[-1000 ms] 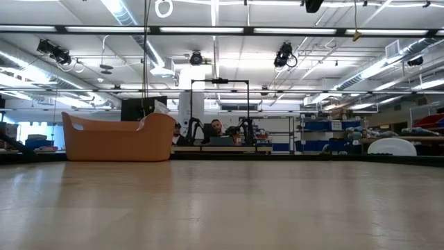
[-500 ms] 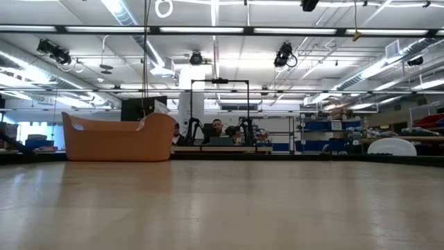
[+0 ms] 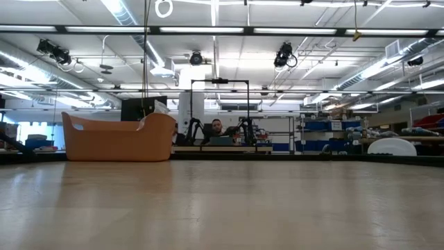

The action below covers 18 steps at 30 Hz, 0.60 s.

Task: Roll bandage
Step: Roll the pink bandage

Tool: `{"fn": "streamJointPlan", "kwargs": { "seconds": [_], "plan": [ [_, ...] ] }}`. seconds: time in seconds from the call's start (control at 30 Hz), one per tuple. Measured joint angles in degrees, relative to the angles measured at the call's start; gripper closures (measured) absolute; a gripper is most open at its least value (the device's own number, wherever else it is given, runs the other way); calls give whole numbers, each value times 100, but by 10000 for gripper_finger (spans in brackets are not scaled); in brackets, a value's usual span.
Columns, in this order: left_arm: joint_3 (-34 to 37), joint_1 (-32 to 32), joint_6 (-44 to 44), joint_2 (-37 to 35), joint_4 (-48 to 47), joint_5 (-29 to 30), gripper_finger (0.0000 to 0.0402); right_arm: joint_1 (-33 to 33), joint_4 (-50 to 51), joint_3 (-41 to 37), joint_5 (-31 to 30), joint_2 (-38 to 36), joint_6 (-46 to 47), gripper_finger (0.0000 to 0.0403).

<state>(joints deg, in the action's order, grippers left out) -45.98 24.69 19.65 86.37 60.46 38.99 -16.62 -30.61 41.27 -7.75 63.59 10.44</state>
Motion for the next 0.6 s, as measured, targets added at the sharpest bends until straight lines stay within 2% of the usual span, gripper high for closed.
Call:
{"fn": "streamJointPlan", "kwargs": {
  "seconds": [0.13, 0.27, 0.6],
  "plan": [
    [-2, -7, -19, 145, 118, 25, 382, 37, 76, 89, 0, 7, 2, 398],
    [-7, -28, -60, 210, 156, 43, 382, 127, 85, 93, -110, 7, 110, 375],
    [-2, -44, -244, 210, 122, 56, 382, 217, 186, 104, -99, 4, 479, 257]
  ]
}}
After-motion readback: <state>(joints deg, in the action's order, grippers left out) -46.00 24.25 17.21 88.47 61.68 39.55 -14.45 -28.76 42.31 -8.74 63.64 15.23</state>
